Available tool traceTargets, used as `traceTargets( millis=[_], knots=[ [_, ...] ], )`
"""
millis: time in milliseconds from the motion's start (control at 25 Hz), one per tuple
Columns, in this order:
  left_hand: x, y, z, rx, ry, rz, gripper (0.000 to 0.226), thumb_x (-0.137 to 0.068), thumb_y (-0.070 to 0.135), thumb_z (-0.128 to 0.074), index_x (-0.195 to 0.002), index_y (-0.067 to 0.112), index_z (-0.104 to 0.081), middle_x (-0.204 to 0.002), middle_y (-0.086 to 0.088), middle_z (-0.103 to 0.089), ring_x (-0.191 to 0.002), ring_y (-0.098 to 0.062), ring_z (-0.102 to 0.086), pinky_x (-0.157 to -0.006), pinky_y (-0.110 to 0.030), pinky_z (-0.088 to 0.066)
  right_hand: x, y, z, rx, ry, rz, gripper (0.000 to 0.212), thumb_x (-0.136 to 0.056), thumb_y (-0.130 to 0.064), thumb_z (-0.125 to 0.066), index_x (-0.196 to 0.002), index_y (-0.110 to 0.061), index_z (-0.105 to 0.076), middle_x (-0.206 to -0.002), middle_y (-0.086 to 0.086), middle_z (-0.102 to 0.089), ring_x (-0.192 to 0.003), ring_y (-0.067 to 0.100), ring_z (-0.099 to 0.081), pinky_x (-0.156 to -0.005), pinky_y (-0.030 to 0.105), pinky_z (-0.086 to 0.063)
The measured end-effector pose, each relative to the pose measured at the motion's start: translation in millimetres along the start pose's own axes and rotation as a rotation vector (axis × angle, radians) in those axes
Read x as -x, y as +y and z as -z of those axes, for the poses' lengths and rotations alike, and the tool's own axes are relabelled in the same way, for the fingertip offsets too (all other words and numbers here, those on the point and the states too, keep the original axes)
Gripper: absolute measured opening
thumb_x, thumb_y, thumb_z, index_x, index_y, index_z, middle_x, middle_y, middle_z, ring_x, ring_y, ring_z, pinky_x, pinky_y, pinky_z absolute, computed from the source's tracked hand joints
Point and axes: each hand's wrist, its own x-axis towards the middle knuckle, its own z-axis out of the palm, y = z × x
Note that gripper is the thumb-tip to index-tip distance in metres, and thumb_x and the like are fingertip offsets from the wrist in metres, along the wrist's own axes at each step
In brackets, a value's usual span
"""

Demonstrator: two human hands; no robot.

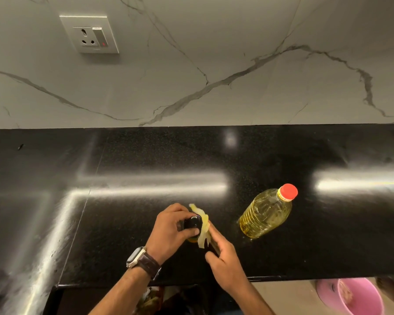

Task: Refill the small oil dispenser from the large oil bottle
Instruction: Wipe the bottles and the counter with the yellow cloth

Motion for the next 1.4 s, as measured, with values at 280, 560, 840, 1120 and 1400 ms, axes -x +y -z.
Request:
traceTargets(
  millis=[280, 560, 840, 1120, 1400],
  knots=[
    [0, 0, 1, 0.013, 0.024, -0.025, 0.036, -0.074, 0.020, -0.092, -0.106, 0.031, -0.079, -0.100, 0.022, -0.065, -0.091, -0.004, -0.063, -0.076, -0.026, -0.057, -31, -11, 8, 0.138, -0.056, 0.121, 0.064, -0.097, -0.001, -0.045, -0.157, -0.024, -0.044, -0.158, -0.014, -0.047, -0.147, -0.007, -0.036, -0.122, 0.017, -0.027],
    [4, 3, -2, 0.045, 0.070, -0.031, 0.039, -0.075, 0.017, -0.092, -0.103, 0.038, -0.075, -0.098, 0.021, -0.068, -0.089, -0.006, -0.066, -0.072, -0.026, -0.058, -38, 8, 5, -0.068, -0.074, -0.108, 0.039, -0.107, -0.024, -0.040, -0.135, -0.037, -0.064, -0.126, -0.013, -0.072, -0.123, 0.002, -0.062, -0.112, 0.040, -0.048],
    [5, -2, -5, 0.034, 0.102, -0.031, 0.036, -0.074, 0.017, -0.092, -0.106, 0.029, -0.080, -0.091, 0.021, -0.065, -0.083, -0.007, -0.061, -0.070, -0.022, -0.052, -15, 0, -7, -0.186, 0.026, 0.021, 0.057, -0.097, -0.015, -0.040, -0.154, -0.017, -0.047, -0.153, -0.011, -0.054, -0.145, 0.002, -0.044, -0.115, 0.015, -0.035],
    [9, -1, -6, 0.028, 0.125, -0.035, 0.035, -0.076, 0.020, -0.091, -0.106, 0.032, -0.078, -0.090, 0.021, -0.064, -0.088, -0.006, -0.059, -0.074, -0.026, -0.050, -21, 18, -9, -0.118, 0.008, -0.122, 0.056, -0.103, -0.063, -0.027, -0.145, -0.039, -0.055, -0.137, -0.020, -0.065, -0.135, 0.000, -0.054, -0.115, 0.024, -0.042],
    [7, 1, -5, 0.027, 0.123, -0.041, 0.031, -0.076, 0.017, -0.090, -0.102, 0.029, -0.079, -0.088, 0.019, -0.064, -0.086, -0.007, -0.059, -0.072, -0.029, -0.052, -34, -10, -3, -0.057, -0.009, -0.020, 0.083, -0.091, -0.087, -0.026, -0.144, -0.031, -0.057, -0.139, -0.014, -0.065, -0.134, 0.002, -0.055, -0.111, 0.019, -0.042]
  ],
)
